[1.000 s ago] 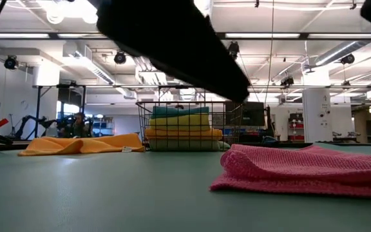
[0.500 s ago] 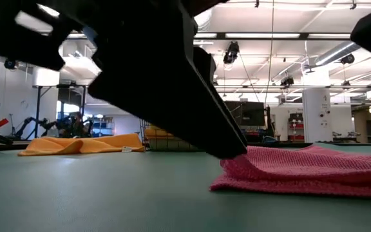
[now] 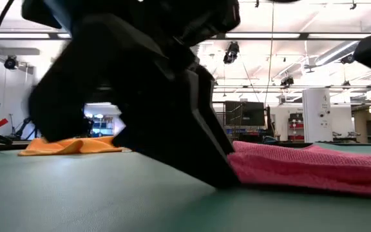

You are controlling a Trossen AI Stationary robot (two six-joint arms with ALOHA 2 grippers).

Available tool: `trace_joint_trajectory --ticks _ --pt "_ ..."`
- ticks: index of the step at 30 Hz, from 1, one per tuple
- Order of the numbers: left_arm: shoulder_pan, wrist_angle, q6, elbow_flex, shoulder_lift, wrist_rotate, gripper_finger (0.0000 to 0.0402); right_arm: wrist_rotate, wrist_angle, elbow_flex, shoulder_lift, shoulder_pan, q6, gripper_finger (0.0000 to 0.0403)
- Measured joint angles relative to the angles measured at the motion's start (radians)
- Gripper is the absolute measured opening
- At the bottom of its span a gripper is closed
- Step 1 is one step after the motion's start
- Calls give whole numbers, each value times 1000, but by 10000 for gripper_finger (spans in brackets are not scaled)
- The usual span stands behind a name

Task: Fold microfiber towels
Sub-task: Fold the pink microfiber cloth

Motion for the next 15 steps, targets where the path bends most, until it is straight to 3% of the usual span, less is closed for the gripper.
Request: trace_joint_trajectory --ticks 6,15 --pt "10 -4 -103 -6 0 -4 149 -22 14 -7 0 -7 8 139" --pt "12 -6 -104 -8 0 -7 11 -64 58 -9 -5 -7 -4 139"
